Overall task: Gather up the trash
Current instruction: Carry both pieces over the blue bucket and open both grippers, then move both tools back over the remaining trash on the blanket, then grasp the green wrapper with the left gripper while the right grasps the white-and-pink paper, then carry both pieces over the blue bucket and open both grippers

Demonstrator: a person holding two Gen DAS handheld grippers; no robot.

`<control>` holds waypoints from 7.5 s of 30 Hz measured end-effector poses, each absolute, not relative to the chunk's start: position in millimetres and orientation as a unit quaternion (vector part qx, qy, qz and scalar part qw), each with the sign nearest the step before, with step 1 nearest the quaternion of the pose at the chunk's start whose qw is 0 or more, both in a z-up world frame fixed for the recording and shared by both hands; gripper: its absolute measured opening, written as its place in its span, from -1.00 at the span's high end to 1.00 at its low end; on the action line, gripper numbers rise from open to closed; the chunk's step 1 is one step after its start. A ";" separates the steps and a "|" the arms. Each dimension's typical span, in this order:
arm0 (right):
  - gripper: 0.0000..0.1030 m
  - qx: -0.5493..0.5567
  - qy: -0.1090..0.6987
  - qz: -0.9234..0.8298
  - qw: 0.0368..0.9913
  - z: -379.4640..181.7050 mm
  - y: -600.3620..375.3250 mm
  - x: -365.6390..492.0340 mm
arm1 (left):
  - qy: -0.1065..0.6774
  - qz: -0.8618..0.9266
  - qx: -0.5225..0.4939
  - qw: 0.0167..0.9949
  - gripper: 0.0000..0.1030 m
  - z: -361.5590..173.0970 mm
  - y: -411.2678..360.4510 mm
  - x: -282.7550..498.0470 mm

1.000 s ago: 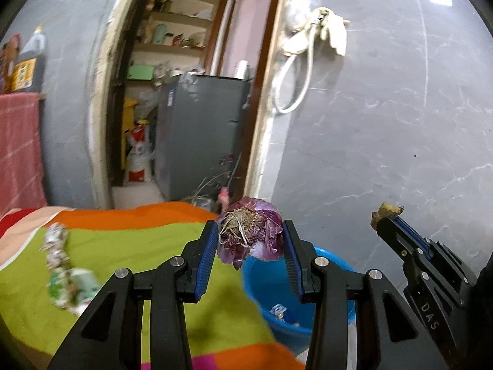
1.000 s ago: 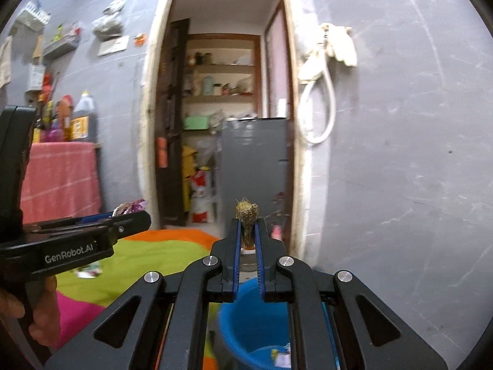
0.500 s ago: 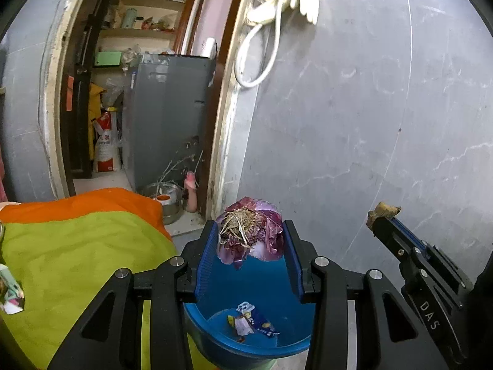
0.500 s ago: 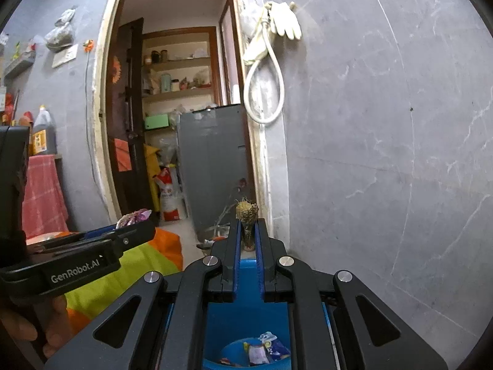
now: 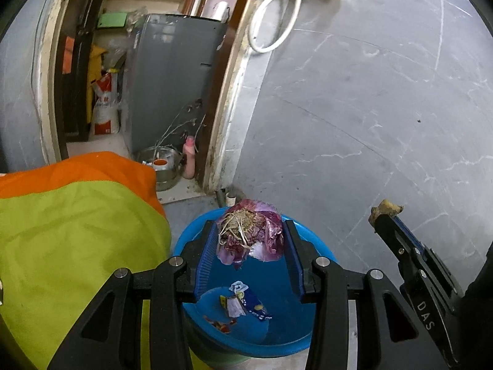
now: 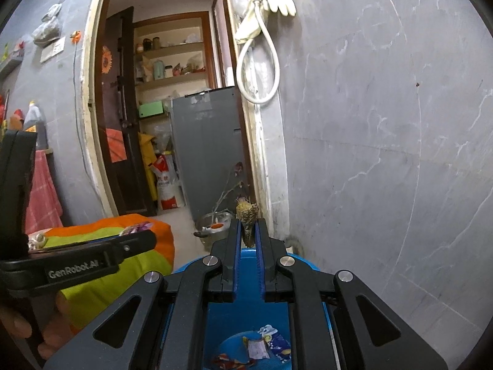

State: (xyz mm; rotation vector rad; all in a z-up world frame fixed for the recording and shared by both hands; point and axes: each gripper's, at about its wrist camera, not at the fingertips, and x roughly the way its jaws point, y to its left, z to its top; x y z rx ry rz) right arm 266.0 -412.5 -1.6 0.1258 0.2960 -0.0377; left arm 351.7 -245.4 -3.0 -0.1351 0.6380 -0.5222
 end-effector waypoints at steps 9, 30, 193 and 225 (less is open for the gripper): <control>0.76 0.070 0.152 -0.023 0.986 -3.9 -413.7 271.9 | 0.304 -0.242 -0.073 0.919 0.03 3.4 -233.7 351.9; -1.00 0.092 0.084 -0.025 0.992 22.9 -403.8 227.6 | 0.218 -0.146 -0.054 0.964 -0.94 32.0 -162.5 299.4; 0.14 -0.053 0.144 0.141 0.978 44.6 -269.5 232.6 | 0.202 -0.193 -0.080 0.957 0.85 44.0 -87.3 248.5; 0.13 0.015 0.143 -0.017 0.990 5.1 -412.2 255.6 | 0.243 -0.281 -0.039 0.928 0.85 8.1 -248.9 328.5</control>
